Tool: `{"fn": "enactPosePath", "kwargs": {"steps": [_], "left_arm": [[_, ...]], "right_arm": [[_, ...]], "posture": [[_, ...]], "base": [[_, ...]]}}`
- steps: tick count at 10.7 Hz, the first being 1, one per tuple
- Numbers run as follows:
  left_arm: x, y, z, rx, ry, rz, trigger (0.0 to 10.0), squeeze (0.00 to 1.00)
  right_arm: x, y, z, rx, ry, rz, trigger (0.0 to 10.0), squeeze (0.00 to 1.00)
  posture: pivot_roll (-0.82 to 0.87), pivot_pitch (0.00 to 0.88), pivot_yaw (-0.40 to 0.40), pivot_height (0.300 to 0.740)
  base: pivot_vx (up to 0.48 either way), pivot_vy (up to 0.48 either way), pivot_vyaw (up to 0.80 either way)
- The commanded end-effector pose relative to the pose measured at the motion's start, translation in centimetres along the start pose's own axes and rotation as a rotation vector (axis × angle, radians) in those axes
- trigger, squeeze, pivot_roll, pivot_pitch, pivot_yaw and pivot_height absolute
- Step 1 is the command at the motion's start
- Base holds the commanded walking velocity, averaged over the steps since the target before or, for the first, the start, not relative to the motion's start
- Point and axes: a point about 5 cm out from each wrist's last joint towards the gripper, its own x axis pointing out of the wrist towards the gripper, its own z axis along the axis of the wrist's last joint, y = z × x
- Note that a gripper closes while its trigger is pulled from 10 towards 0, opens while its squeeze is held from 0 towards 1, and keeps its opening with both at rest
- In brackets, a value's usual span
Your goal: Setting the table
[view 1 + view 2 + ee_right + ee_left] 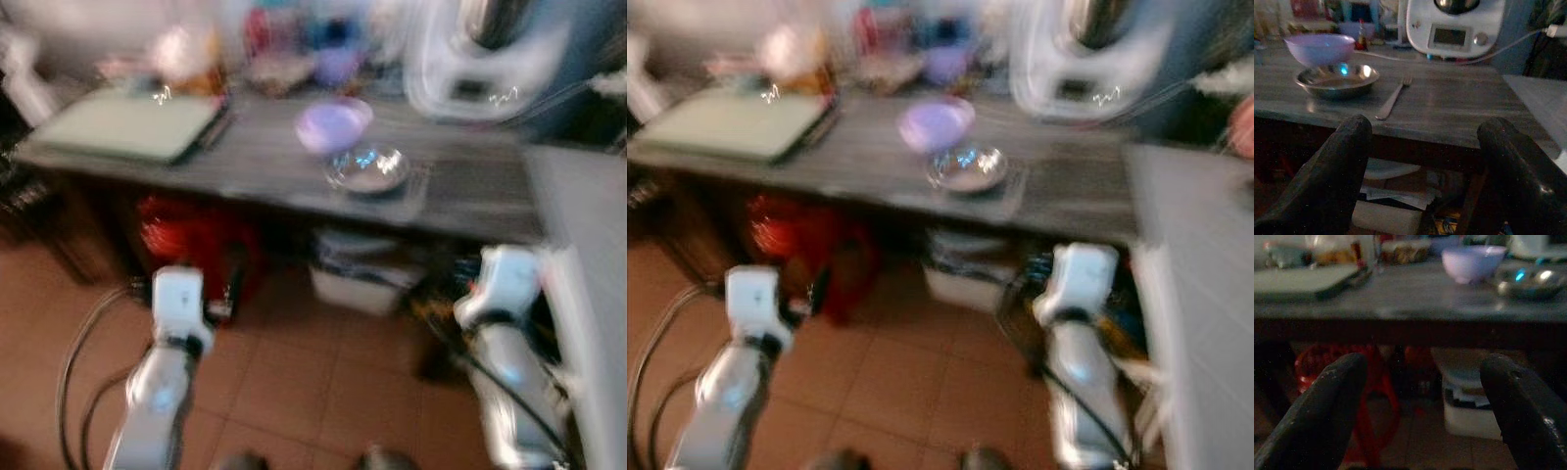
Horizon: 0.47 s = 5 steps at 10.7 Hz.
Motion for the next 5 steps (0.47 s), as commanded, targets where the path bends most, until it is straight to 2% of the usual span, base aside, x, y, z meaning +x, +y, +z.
{"fn": "enactPosePath", "kwargs": {"steps": [1,3,5], "left_arm": [[0.07,-0.34,0.15,-0.003,-0.012,-0.02,10.0,0.0],[0.05,-0.94,0.19,-0.013,-0.02,-0.039,10.0,0.0],[0.2,-0.98,0.35,-0.008,-0.026,-0.049,10.0,0.0]], "right_arm": [[0.51,0.06,0.49,-0.005,-0.014,0.004,10.0,0.0],[0.77,-0.39,0.46,0.005,-0.013,0.0,10.0,0.0],[1.02,-0.21,0.75,-0.002,-0.019,0.024,10.0,0.0]], "posture": [[-0.05,0.0,0.035,0.74],[-0.06,0.0,0.04,0.74],[-0.06,0.0,0.042,0.74]], "base": [[0.0,0.0,-0.61],[0.0,-0.268,-0.64],[0.0,-0.315,0.0]]}}
